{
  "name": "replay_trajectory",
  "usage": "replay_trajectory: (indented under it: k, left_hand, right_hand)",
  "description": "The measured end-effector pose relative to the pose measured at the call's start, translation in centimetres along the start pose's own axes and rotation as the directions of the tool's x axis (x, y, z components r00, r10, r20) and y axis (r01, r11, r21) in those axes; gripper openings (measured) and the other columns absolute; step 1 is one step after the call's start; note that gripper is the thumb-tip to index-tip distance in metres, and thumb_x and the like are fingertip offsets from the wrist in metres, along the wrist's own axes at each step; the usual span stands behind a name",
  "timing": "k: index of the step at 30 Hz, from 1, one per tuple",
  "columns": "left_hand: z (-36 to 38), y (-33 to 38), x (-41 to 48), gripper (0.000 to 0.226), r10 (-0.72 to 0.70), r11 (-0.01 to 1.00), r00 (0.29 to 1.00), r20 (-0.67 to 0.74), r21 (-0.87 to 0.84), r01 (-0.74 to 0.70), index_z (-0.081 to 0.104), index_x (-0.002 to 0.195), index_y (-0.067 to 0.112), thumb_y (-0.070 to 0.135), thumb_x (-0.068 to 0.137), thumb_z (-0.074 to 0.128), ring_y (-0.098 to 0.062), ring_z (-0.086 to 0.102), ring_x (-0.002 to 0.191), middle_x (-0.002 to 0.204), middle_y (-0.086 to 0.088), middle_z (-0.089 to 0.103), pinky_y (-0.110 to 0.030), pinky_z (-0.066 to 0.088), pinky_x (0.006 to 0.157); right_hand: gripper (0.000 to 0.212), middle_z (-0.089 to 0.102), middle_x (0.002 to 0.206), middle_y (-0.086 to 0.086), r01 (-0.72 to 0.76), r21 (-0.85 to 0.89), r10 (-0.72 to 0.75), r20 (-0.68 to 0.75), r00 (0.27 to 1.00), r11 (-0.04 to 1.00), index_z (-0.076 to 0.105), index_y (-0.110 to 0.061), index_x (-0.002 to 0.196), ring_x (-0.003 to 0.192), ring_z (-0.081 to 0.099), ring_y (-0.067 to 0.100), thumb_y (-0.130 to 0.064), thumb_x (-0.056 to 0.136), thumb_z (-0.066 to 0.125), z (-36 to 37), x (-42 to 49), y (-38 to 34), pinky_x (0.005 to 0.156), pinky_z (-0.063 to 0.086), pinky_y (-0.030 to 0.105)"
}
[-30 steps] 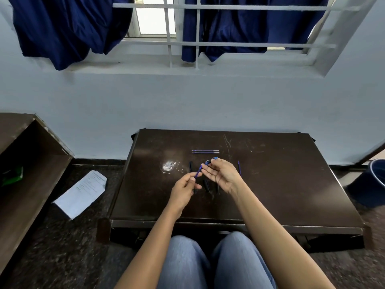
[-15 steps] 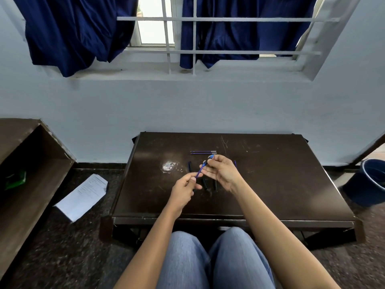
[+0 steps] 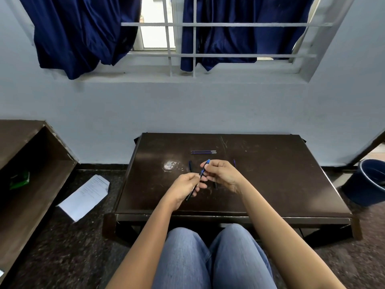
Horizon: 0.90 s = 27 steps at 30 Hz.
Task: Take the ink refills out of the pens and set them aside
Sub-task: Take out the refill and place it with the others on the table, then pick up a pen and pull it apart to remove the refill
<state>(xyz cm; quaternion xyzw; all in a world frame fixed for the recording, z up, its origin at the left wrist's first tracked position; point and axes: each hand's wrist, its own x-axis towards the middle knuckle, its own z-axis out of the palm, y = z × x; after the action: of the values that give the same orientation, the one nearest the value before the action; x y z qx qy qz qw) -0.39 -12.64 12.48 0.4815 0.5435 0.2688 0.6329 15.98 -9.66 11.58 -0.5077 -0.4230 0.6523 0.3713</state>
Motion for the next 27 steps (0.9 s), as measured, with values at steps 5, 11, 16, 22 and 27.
replay_trajectory:
  k: [5,11,16,22,27]
  left_hand:
    - [0.1,0.2,-0.9,0.027,-0.055,0.998,0.998,-0.039,-0.002,0.055,0.068,0.105,0.021,0.031,0.1,0.043,-0.001,0.04,0.047,0.087,-0.002,0.072,-0.013,0.028,0.039]
    - [0.7,-0.4,-1.2,0.031,-0.03,0.999,0.997,-0.073,0.021,0.031,0.071,0.094,0.015,0.02,0.099,0.042,-0.004,0.046,0.057,0.086,0.0,0.073,-0.017,0.036,0.049]
    - [1.5,-1.1,-1.7,0.016,0.051,0.996,0.986,-0.158,0.078,-0.039,0.07,0.092,0.018,0.016,0.094,0.054,-0.006,0.055,0.065,0.081,0.002,0.069,-0.017,0.045,0.057]
    - [2.6,-0.5,-2.6,0.023,-0.019,0.996,0.99,-0.137,0.082,0.031,0.069,0.094,0.017,0.025,0.096,0.047,-0.006,0.043,0.052,0.074,0.002,0.066,-0.016,0.03,0.043]
    - [2.6,-0.7,-2.6,0.033,-0.007,0.993,0.99,-0.14,0.113,0.023,0.072,0.09,0.016,0.02,0.097,0.041,-0.008,0.048,0.061,0.078,0.002,0.069,-0.019,0.036,0.052]
  right_hand:
    - [0.015,0.069,0.08,-0.005,0.008,0.044,-0.007,-0.039,0.999,0.999,0.069,-0.007,0.102,0.078,0.062,0.006,-0.014,0.094,0.059,0.0,-0.7,0.4,0.082,0.049,0.024]
    - [0.009,0.07,0.081,-0.013,0.036,0.035,-0.034,-0.082,0.996,0.999,0.07,-0.01,0.094,0.081,0.062,0.005,-0.016,0.091,0.063,-0.2,-1.7,0.9,0.079,0.047,0.022]
    - [0.02,0.072,0.097,-0.011,0.05,0.003,-0.05,-0.108,0.993,0.999,0.07,-0.019,0.07,0.079,0.063,0.005,-0.018,0.089,0.066,-0.7,-2.5,1.3,0.076,0.046,0.022]
    - [0.009,0.071,0.089,-0.012,0.063,0.001,-0.063,-0.103,0.993,0.998,0.069,-0.009,0.089,0.078,0.062,0.005,-0.015,0.091,0.062,-0.9,-3.3,1.8,0.073,0.047,0.021]
    - [0.019,0.073,0.096,-0.004,0.07,-0.058,-0.077,-0.125,0.989,0.996,0.074,-0.019,0.075,0.079,0.062,0.007,-0.015,0.09,0.064,-1.1,-3.9,1.7,0.071,0.046,0.023]
